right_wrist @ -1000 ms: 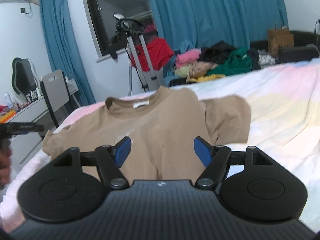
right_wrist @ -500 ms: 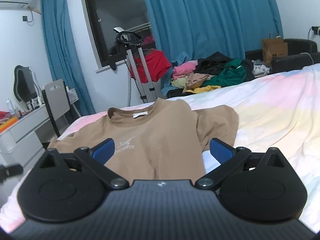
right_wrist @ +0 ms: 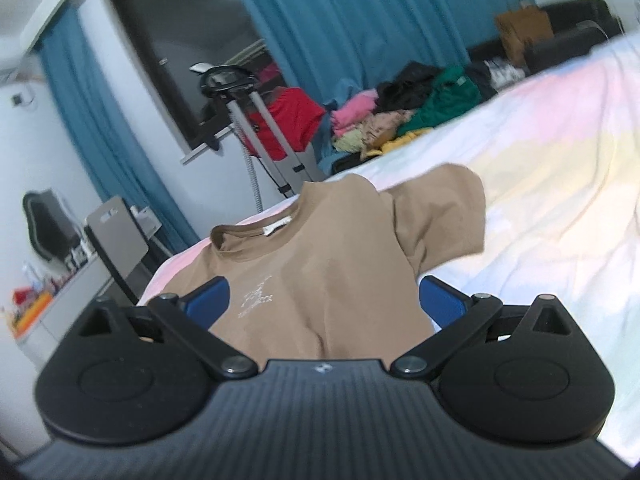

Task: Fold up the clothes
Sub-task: 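Grasp the shirt side edge by the sleeve with the right gripper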

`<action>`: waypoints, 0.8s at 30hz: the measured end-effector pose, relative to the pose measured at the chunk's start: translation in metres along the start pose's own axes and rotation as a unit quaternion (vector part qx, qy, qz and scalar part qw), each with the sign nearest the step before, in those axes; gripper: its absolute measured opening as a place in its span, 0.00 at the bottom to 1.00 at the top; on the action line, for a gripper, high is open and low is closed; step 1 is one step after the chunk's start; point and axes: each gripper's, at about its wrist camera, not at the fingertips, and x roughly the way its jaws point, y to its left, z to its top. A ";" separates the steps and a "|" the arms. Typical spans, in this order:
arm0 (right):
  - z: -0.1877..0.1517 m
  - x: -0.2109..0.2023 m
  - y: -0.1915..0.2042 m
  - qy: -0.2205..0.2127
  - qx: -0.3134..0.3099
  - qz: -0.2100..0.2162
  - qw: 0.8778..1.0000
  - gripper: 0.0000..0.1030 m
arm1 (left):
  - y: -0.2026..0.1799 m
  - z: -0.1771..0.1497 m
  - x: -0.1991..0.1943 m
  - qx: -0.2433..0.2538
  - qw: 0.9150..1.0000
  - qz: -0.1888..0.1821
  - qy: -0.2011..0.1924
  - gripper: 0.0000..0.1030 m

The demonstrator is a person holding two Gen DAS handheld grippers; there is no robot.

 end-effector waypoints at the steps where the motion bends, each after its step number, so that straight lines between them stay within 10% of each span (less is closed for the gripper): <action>1: 0.000 0.003 -0.004 0.001 0.006 -0.004 1.000 1.00 | -0.001 0.000 0.002 0.000 1.000 0.001 0.002 1.00; 7: 0.004 0.013 -0.039 0.004 0.089 -0.001 0.996 0.96 | -0.009 -0.004 0.008 0.008 1.000 0.011 0.004 1.00; 14: 0.004 0.040 -0.104 0.009 0.279 0.032 0.960 0.95 | -0.014 -0.010 0.011 0.019 1.000 0.021 0.006 1.00; 17: 0.005 0.060 -0.122 0.018 0.310 0.025 0.950 0.75 | -0.015 -0.011 0.013 0.022 0.999 0.023 0.009 1.00; 24: 0.001 0.107 -0.137 0.013 0.328 0.014 0.944 0.75 | -0.009 -0.010 0.021 0.001 1.000 -0.001 0.017 1.00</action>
